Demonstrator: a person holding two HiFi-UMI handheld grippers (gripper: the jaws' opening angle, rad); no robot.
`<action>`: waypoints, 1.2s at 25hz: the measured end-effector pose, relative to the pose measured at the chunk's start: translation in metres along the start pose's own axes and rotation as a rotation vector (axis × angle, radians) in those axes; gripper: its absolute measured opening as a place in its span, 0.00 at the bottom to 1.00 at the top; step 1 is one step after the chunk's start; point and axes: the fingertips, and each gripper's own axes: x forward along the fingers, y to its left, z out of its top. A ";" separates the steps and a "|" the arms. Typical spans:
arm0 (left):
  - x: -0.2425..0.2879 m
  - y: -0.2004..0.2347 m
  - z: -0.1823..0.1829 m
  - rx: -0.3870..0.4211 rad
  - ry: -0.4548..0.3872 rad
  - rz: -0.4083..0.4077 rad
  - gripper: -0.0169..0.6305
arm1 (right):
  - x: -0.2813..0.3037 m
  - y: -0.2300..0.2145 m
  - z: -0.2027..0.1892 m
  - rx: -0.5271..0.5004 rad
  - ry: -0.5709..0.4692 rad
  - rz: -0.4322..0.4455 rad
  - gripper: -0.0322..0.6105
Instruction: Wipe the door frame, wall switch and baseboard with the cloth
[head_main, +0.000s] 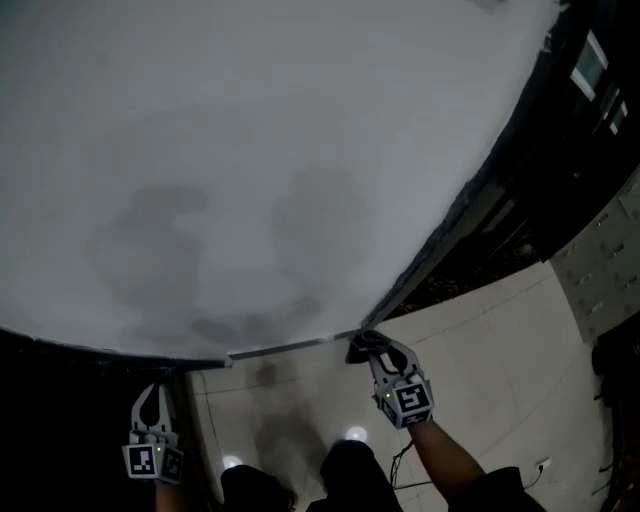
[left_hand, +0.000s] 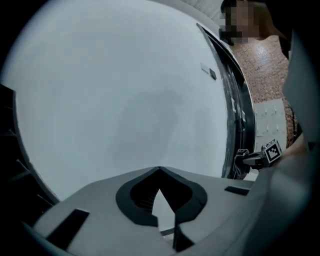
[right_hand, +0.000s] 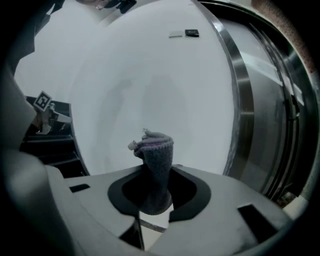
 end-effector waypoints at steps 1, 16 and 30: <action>-0.006 -0.001 0.015 -0.018 -0.018 -0.003 0.03 | -0.008 -0.002 0.020 -0.001 -0.005 -0.019 0.19; -0.098 -0.077 0.301 -0.098 -0.175 -0.055 0.03 | -0.167 -0.010 0.340 0.181 -0.350 -0.080 0.19; -0.112 -0.127 0.306 -0.124 -0.253 -0.031 0.03 | -0.180 -0.024 0.324 0.281 -0.392 -0.009 0.19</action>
